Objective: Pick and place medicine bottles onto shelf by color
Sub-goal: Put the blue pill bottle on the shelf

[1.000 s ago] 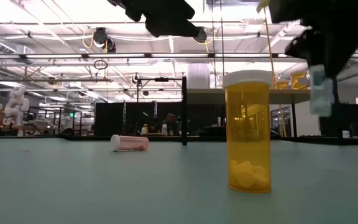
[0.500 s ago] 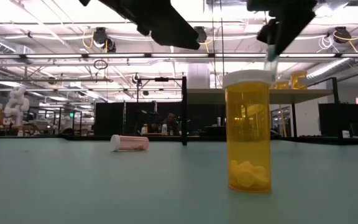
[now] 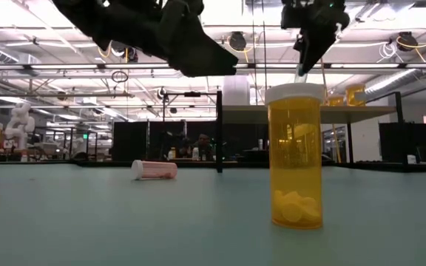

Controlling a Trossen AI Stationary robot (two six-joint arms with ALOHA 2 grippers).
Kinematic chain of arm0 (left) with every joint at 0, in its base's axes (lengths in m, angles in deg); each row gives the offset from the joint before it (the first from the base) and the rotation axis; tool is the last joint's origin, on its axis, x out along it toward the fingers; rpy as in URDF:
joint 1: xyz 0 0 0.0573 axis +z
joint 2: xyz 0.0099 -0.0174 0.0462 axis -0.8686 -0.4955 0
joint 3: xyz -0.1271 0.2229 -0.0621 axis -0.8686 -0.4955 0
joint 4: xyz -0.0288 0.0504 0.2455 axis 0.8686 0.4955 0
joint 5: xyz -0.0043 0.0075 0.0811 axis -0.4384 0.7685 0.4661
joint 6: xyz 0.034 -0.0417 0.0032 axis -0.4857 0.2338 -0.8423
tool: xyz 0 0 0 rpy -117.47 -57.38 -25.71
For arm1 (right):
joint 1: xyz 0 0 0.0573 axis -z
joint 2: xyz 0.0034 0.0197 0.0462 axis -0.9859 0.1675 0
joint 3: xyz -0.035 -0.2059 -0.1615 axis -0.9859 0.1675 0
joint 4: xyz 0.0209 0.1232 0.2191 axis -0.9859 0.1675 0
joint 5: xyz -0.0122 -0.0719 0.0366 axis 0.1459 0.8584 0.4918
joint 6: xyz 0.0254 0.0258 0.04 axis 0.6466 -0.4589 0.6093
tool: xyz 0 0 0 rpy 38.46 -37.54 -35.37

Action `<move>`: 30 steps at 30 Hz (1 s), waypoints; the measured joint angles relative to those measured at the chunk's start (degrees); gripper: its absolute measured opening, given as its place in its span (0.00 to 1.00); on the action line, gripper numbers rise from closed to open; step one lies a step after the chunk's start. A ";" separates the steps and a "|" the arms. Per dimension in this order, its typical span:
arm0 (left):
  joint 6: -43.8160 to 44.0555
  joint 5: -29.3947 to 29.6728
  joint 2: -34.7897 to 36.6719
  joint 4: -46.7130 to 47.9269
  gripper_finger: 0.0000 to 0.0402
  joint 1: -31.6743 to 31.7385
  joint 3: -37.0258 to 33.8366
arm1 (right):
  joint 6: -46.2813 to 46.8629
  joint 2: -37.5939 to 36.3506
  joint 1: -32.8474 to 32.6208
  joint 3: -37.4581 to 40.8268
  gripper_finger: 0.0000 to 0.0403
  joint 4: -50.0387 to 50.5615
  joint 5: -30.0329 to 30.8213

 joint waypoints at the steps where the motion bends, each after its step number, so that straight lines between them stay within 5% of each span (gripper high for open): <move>1: -0.82 0.00 0.00 -0.77 0.71 0.38 -0.02 | -1.19 0.69 1.60 -0.66 0.29 0.40 -0.17; 14: -10.56 -0.54 0.00 -7.13 0.71 9.47 1.32 | -12.19 13.43 14.32 -14.58 0.29 10.71 -2.79; 21: -12.79 -8.12 0.00 -4.89 0.71 14.70 5.78 | -13.22 18.46 16.67 -23.79 0.29 14.12 -2.71; 30: -16.23 -9.51 0.00 -3.28 0.71 18.85 7.39 | -12.91 22.78 21.77 -25.41 0.29 16.59 -2.75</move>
